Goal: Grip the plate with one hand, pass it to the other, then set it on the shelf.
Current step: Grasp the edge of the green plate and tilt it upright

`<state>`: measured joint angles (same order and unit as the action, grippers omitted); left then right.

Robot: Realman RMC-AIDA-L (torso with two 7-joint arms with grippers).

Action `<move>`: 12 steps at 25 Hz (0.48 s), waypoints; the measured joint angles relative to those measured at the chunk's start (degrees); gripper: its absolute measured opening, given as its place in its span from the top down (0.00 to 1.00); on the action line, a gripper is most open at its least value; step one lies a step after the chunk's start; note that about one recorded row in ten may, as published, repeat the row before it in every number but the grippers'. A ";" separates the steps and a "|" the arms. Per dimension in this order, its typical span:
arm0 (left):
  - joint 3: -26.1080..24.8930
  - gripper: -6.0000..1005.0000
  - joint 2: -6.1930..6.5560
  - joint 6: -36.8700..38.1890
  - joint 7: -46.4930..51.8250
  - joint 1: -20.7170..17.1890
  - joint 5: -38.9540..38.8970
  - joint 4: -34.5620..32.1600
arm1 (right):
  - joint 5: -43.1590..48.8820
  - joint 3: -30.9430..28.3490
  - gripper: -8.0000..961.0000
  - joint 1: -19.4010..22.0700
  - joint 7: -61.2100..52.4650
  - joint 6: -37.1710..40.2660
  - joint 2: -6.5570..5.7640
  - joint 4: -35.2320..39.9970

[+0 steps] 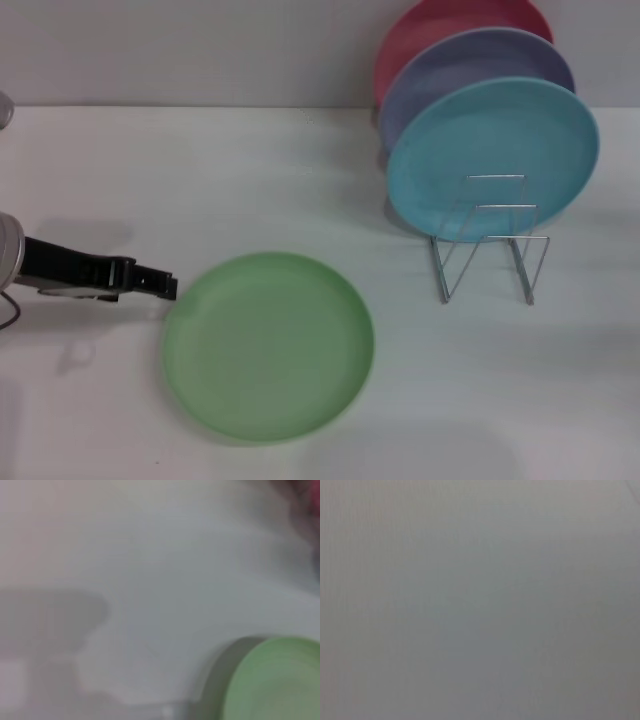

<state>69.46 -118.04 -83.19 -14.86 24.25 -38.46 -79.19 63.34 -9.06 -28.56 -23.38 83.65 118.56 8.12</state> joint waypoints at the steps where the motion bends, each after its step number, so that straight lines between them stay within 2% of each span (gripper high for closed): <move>1: 0.24 0.20 -0.02 -0.41 0.59 0.17 0.47 -0.04 | 0.00 0.01 0.28 0.00 0.00 -0.09 0.00 0.16; 12: 4.30 0.21 -0.16 -4.09 4.46 1.05 1.13 0.01 | -0.37 0.01 0.28 -0.15 0.00 0.48 -0.06 0.59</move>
<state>73.76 -118.21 -87.27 -10.40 25.30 -37.33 -79.19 62.97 -9.05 -28.72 -23.38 84.13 118.50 8.71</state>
